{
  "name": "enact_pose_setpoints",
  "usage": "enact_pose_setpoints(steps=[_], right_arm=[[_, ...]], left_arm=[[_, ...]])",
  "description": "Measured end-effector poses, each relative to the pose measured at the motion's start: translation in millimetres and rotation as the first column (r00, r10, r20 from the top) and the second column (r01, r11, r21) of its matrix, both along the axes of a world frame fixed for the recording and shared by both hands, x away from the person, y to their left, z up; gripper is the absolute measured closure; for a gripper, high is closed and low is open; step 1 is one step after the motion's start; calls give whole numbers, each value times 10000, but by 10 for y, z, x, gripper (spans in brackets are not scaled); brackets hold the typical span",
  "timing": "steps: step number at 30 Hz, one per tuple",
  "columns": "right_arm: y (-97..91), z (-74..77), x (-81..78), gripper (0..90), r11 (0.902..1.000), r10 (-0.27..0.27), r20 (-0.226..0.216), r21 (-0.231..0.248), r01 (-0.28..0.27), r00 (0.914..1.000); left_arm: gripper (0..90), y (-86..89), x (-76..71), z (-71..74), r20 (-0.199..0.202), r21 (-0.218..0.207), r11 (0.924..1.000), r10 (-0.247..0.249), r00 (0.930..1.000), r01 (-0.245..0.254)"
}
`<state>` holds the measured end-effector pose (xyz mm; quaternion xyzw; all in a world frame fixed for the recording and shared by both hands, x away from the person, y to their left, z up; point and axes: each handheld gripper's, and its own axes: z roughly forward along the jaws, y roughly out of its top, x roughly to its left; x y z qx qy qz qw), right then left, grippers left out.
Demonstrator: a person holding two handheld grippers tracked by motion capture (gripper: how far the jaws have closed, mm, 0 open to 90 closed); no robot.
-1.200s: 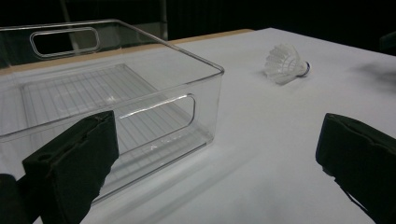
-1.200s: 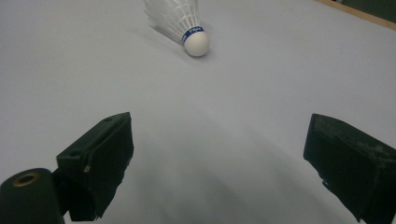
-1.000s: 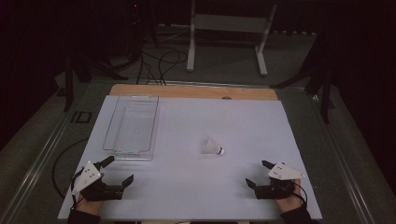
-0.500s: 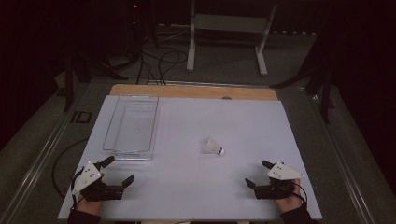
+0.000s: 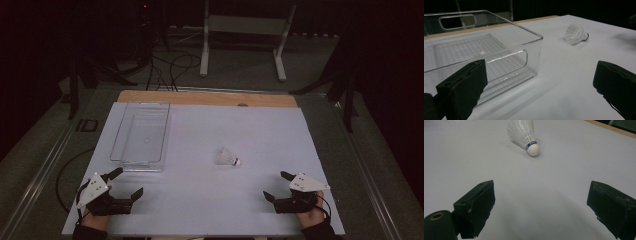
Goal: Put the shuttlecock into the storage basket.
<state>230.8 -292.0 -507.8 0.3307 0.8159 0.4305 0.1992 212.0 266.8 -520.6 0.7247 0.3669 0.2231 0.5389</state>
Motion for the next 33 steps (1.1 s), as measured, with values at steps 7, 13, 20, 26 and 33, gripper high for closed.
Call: enact_pose_setpoints(steps=[7,13,20,26,33], right_arm=[[1,30,-5,78,9999,96,-86,88,-95,9999],[19,6,-9,78,9999,146,-72,48,-145,9999],[24,-4,-10,79,9998,174,271,-107,-171,9995],[11,-9,-3,79,10000,43,165,-80,-42,9999],[14,-7,-1,80,9999,100,209,-28,-100,9997]], left_arm=[[1,-1,0,-1,-1,17,10000,-19,10000,19],[1,-24,-4,46,62,-2,9999,-144,9999,144],[1,-59,14,177,80,13,9993,-365,9993,365],[1,-94,32,323,-23,310,9973,-667,9978,667],[1,-165,67,439,-673,1026,9830,-1461,9870,1525]])
